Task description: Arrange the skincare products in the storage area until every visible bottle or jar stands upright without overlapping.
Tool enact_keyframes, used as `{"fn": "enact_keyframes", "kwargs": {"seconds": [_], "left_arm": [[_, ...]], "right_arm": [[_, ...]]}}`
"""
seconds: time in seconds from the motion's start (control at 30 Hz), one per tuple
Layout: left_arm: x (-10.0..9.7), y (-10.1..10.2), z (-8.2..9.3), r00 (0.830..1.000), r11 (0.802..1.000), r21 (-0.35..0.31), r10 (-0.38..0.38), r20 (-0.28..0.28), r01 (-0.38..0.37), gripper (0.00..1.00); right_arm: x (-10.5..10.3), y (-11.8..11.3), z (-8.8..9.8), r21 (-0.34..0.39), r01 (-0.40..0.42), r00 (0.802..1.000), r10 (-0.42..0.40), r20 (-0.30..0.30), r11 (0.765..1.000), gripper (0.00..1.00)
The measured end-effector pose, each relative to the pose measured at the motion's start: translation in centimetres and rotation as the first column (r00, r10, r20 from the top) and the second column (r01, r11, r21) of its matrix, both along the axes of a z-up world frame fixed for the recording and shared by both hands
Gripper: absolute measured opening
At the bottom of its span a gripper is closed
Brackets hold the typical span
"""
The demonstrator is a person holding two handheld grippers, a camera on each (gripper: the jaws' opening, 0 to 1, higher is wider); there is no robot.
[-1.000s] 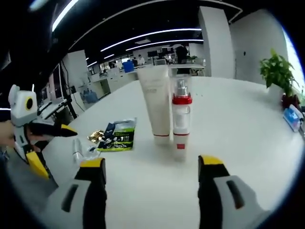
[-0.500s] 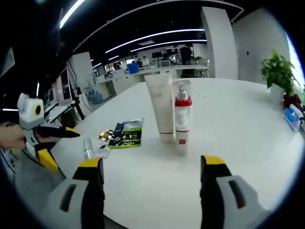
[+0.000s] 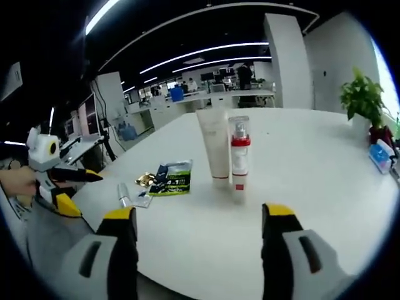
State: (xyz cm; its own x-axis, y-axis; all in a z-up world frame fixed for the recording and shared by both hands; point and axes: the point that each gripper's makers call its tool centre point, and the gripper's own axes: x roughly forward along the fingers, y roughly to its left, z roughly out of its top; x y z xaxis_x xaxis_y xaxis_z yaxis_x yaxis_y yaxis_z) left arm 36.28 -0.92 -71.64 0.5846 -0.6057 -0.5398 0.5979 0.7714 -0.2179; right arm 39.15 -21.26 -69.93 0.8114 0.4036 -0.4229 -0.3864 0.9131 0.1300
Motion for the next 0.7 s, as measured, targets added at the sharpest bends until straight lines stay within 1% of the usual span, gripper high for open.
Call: {"fn": "enact_keyframes", "kwargs": {"seconds": [0.1,0.27,0.33,0.43,0.7], "left_arm": [[-0.7,0.1,-0.1,1.000,1.000,0.014,0.001,-0.003,-0.001,0.97],[-1.5,0.4,-0.2,1.000,1.000,0.012,0.020,-0.010,-0.020,0.97],[-1.4,0.6,-0.1,1.000,0.999,0.022,0.024,-0.007,-0.024,0.97],[-1.1,0.8,0.2,0.999,0.999,0.011,0.038,0.005,-0.038,0.97],[-1.2,1.1,0.0,0.999,0.999,0.033,0.034,0.003,-0.034,0.97]], "right_arm": [[-0.3,-0.1,0.1,-0.006,-0.002,1.000,0.002,0.004,1.000,0.82],[-0.3,-0.1,0.1,0.002,-0.007,1.000,0.007,0.012,1.000,0.82],[-0.4,0.0,-0.2,-0.023,-0.019,1.000,0.019,0.016,1.000,0.82],[-0.5,0.2,-0.1,-0.033,-0.028,0.999,0.029,0.026,0.999,0.81],[-0.5,-0.2,-0.1,-0.011,-0.016,0.999,0.016,0.028,1.000,0.80]]}}
